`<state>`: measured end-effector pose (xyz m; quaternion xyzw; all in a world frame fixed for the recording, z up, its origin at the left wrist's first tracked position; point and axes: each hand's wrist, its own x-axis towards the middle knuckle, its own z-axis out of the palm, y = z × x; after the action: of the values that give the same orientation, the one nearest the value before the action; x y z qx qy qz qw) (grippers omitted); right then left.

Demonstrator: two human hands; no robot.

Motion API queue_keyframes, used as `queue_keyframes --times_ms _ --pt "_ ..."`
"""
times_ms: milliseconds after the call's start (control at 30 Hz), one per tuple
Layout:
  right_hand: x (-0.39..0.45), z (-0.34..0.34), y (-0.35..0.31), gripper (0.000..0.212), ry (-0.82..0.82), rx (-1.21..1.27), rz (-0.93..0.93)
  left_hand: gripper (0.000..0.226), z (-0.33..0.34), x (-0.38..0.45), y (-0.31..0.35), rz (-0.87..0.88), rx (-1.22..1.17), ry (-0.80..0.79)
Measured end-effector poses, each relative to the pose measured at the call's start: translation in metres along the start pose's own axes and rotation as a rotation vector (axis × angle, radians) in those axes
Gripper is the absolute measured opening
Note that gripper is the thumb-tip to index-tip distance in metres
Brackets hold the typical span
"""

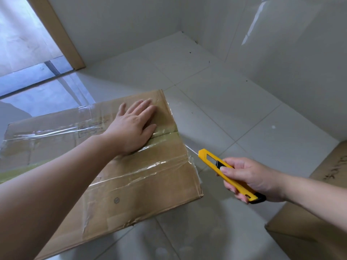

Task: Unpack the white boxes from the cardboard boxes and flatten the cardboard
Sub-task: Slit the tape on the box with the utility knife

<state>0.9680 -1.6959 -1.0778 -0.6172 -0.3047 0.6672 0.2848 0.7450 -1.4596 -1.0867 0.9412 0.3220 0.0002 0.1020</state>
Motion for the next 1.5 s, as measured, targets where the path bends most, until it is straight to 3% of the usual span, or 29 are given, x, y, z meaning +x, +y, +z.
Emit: queue_keyframes --times_ms 133,267,400,667,867,1000,1167,1267,1400,1500 --pt "-0.019 -0.007 0.018 0.067 -0.02 -0.005 0.022 0.062 -0.011 0.012 0.024 0.365 -0.088 -0.034" --pt "-0.028 -0.006 0.026 0.054 -0.056 0.06 0.036 0.043 -0.008 0.03 0.033 0.465 -0.038 -0.042" --pt "-0.037 -0.007 0.034 0.073 -0.091 0.063 0.042 0.036 -0.009 0.035 0.037 0.495 -0.02 -0.035" --pt "-0.044 -0.012 0.037 0.061 -0.155 0.069 0.055 0.026 -0.016 0.037 0.049 0.499 0.033 -0.048" --pt "-0.043 -0.015 0.043 0.07 -0.134 0.035 0.049 0.024 -0.019 0.036 0.049 0.515 0.027 -0.037" --pt "-0.041 -0.018 0.038 0.075 -0.02 0.041 -0.018 0.024 -0.022 0.034 0.047 0.526 0.004 -0.019" --pt "-0.028 0.003 0.03 0.038 -0.059 0.033 -0.044 0.024 -0.022 0.031 0.049 0.518 0.017 -0.016" --pt "-0.036 0.01 0.039 0.029 -0.144 0.006 -0.006 0.024 -0.022 0.031 0.049 0.495 0.008 -0.026" --pt "-0.051 0.002 0.046 0.033 -0.251 0.006 0.102 0.024 -0.02 0.031 0.053 0.493 0.037 -0.051" --pt "-0.052 -0.025 0.03 0.061 -0.163 -0.115 0.124 0.028 -0.017 0.025 0.055 0.544 0.073 0.0"
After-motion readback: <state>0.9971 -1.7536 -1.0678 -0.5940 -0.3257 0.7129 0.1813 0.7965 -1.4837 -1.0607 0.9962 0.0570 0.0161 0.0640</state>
